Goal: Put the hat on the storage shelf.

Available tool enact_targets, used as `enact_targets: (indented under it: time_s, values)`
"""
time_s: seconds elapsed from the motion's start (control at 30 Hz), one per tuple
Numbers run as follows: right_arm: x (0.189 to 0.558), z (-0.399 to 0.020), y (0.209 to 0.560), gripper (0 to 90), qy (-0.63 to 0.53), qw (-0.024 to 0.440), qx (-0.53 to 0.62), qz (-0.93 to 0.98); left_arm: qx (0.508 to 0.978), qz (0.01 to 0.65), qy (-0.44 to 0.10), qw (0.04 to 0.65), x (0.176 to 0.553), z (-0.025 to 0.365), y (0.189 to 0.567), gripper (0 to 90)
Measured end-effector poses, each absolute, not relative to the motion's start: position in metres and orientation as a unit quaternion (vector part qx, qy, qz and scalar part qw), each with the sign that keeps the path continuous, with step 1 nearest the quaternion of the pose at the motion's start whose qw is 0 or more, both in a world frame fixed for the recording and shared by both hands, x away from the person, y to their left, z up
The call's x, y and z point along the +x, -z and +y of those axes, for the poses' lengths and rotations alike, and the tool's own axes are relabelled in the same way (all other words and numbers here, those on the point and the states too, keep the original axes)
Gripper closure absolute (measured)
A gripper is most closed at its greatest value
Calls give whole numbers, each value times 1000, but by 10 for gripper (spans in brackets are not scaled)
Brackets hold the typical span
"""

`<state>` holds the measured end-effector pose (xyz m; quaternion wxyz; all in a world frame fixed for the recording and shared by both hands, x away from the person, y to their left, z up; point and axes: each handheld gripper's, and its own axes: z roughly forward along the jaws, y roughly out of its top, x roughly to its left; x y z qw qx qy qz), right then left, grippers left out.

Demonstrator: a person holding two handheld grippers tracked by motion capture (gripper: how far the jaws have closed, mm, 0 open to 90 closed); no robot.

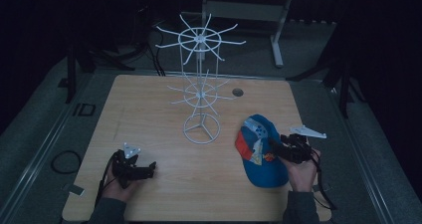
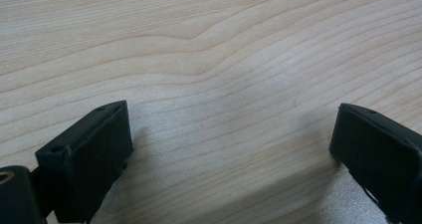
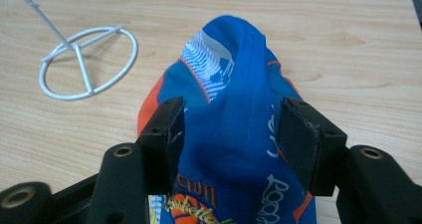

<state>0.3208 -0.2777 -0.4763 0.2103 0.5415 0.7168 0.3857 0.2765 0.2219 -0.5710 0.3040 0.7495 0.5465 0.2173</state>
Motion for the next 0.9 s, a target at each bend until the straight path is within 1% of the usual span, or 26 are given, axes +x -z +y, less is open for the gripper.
enact_targets:
  time_s: [0.17, 0.47, 0.7, 0.9]
  values:
    - [321, -277, 477, 465, -382, 209, 542, 719, 750, 546, -217, 304, 277, 222, 571, 31]
    - [324, -277, 471, 433, -387, 198, 545, 717, 750, 546, -217, 304, 277, 222, 571, 31]
    - [332, -276, 462, 446, -377, 200, 538, 727, 749, 546, -217, 305, 277, 222, 571, 31]
    - [344, -271, 457, 404, -363, 195, 530, 741, 749, 547, -217, 305, 277, 222, 571, 31]
